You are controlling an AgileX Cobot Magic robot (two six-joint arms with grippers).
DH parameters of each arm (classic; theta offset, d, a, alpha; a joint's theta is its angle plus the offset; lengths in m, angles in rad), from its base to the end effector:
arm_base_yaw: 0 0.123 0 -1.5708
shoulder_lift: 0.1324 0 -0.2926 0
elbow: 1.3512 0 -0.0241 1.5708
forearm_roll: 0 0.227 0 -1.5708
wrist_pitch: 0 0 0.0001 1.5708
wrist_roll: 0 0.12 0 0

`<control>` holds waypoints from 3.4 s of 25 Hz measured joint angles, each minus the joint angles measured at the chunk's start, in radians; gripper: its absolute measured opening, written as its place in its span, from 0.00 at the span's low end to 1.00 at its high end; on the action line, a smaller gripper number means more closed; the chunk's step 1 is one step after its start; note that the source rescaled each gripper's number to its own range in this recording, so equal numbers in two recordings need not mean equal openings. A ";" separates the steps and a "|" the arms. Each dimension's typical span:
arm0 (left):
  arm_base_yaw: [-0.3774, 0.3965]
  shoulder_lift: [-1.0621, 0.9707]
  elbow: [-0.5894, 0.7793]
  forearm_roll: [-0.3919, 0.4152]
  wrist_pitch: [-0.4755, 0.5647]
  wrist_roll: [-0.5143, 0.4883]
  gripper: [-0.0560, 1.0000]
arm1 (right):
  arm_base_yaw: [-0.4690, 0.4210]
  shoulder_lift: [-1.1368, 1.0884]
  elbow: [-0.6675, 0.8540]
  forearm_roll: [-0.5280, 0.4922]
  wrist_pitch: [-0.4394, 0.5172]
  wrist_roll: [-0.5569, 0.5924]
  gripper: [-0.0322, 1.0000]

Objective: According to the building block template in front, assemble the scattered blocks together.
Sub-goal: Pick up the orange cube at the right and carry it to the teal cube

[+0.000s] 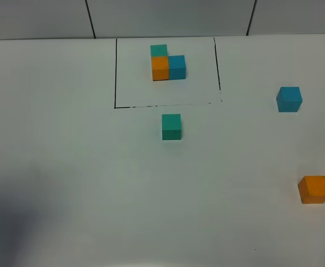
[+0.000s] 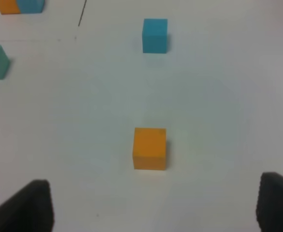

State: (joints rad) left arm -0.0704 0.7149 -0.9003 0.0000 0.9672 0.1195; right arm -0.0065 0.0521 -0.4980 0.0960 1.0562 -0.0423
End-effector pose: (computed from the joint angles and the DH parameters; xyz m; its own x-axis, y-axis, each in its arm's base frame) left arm 0.1103 -0.0078 0.3497 -0.6256 0.1636 -0.7628 0.1460 0.9850 0.0916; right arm -0.0007 0.0100 0.2532 -0.4982 0.0083 -0.8670 -0.0634 0.9969 0.0459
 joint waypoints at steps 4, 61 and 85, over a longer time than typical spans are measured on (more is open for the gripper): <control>0.000 -0.101 0.027 0.000 0.000 -0.016 0.77 | 0.000 0.000 0.000 0.000 0.000 0.000 0.75; 0.081 -0.720 0.396 -0.106 0.076 -0.028 0.71 | 0.000 0.000 0.000 0.001 0.000 0.000 0.75; 0.081 -0.720 0.396 -0.106 0.076 -0.028 0.71 | 0.000 0.284 -0.015 -0.020 -0.024 -0.005 0.75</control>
State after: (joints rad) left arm 0.0104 -0.0046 -0.5048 -0.1065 1.0431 0.0910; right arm -0.0065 0.3356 -0.5125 0.0758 1.0321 -0.0472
